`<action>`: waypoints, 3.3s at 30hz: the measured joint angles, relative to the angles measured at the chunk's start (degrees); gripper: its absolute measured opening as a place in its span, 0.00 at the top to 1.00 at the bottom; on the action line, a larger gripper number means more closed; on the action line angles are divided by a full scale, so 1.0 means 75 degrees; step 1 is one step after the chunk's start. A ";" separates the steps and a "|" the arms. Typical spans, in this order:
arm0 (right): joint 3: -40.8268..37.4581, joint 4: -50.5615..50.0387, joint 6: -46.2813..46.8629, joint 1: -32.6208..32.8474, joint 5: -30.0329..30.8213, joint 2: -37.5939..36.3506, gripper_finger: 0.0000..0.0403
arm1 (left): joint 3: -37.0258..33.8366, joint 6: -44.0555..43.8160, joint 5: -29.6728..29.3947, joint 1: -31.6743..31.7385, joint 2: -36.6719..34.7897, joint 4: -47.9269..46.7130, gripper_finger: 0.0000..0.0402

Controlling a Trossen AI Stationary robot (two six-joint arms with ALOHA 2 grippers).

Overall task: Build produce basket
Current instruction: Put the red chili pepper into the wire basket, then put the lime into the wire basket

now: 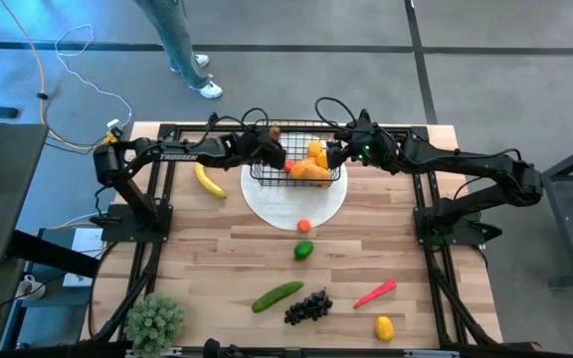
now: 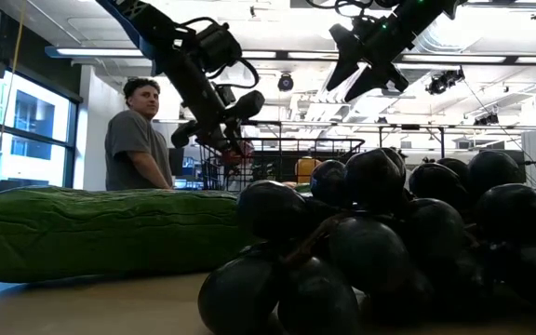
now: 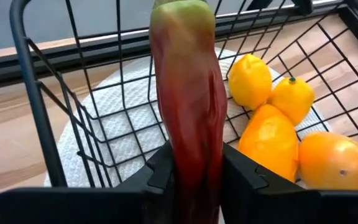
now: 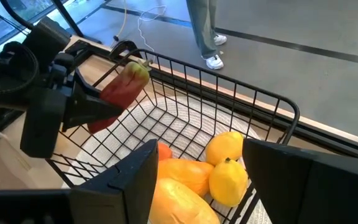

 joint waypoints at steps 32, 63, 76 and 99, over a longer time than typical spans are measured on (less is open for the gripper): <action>0.0000 -0.0352 0.0019 0.0006 -0.0877 0.0003 0.46 | -0.0003 0.0070 0.2055 -0.0009 -0.1045 -0.0030 0.58; 0.0000 -0.2516 0.4631 0.3150 -0.1630 0.0026 0.46 | 0.0000 0.0896 0.0750 -0.2330 -0.3456 -0.4619 0.58; 0.0000 -0.1649 0.5272 0.4472 -0.0820 0.0029 0.46 | 0.0000 -0.0133 0.0643 -0.3679 -0.3456 -0.5332 0.58; -0.0003 0.2183 0.1419 0.4709 -0.0828 0.1372 0.46 | 0.0000 -0.1804 0.0479 -0.5021 -0.3448 -0.6334 0.58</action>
